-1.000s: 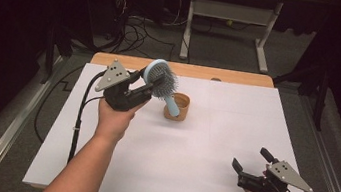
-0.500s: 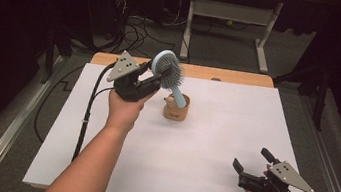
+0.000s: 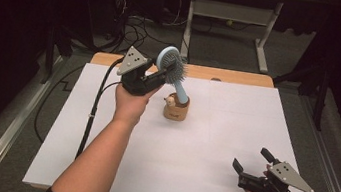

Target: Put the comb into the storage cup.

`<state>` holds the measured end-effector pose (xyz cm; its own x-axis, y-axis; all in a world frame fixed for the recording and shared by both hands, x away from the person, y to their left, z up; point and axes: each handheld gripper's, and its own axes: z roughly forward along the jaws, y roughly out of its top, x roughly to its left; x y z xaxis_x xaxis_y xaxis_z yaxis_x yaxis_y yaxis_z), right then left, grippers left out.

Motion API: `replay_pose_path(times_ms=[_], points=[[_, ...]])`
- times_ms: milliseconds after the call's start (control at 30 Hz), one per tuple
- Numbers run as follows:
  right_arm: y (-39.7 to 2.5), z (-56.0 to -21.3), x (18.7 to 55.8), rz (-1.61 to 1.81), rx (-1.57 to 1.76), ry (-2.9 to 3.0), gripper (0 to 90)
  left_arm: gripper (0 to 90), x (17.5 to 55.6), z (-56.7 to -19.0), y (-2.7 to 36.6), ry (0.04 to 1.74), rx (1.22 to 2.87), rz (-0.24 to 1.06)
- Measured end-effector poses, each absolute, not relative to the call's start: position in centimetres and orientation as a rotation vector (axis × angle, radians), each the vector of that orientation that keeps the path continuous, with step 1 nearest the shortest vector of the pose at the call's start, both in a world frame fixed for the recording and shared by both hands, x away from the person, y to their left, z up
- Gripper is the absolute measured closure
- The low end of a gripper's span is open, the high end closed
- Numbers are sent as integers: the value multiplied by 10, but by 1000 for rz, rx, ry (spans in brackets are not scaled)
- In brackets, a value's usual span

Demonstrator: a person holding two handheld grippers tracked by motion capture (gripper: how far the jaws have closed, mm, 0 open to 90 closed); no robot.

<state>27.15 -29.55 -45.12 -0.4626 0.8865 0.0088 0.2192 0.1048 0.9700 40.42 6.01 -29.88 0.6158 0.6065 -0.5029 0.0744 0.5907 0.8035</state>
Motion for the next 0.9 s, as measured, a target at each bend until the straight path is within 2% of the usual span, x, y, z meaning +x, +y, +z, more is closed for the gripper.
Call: replay_pose_path(times_ms=[900], points=[[-297,-453,273,1397,1088,1777,0,577,424,-327,50,923,936,357]])
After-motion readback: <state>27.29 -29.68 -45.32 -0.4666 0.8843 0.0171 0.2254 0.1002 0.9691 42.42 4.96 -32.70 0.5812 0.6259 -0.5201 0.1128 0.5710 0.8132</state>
